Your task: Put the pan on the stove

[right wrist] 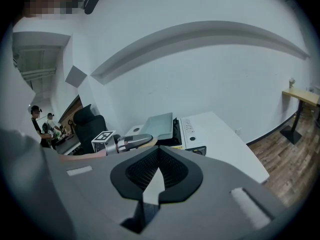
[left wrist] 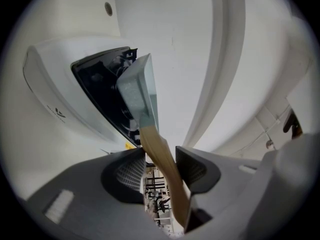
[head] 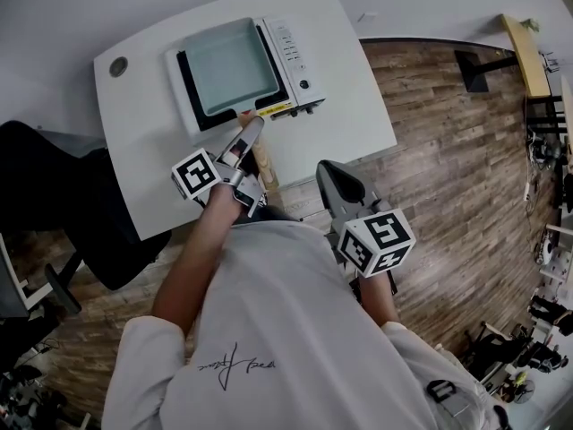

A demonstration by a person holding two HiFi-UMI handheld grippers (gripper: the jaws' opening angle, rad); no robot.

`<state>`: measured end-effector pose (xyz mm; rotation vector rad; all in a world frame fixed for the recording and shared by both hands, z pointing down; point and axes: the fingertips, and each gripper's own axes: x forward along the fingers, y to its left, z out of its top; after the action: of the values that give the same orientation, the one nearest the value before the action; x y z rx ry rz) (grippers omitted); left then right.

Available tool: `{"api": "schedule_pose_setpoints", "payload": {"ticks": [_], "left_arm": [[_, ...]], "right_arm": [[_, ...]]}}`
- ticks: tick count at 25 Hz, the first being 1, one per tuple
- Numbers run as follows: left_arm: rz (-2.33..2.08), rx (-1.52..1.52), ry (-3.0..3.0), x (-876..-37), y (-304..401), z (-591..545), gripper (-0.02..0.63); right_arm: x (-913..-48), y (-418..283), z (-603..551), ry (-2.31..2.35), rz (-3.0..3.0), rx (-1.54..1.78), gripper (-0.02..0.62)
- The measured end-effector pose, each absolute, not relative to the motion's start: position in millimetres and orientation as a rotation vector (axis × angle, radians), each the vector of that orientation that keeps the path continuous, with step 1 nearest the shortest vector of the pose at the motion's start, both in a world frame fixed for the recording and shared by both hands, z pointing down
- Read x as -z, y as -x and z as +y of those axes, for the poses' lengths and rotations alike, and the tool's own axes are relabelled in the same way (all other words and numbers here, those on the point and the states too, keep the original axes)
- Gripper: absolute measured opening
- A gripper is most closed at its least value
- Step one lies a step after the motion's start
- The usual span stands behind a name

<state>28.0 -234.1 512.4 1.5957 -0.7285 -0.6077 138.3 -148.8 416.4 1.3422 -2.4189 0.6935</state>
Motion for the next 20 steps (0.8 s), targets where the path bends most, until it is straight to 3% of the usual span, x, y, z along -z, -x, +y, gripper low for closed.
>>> {"api": "schedule_pose_setpoints", "payload": {"ticks": [5,10,20], "left_arm": [[-0.719,0.597,-1.616,-512,-29,-236,0.21],[-0.702,0.56,-1.644,-514,-32,-233,0.302],[-0.705,0.539,-1.65,-515,-14,-218,0.308]], "right_arm": [[-418,-138,-148,-1.338,-2.415,-0.698,-0.003],[-419,-136,-146,-1.33,-2.411,-0.698,-0.004],[-418,-132,-147,-1.316,-2.425,-0.689,-0.003]]}}
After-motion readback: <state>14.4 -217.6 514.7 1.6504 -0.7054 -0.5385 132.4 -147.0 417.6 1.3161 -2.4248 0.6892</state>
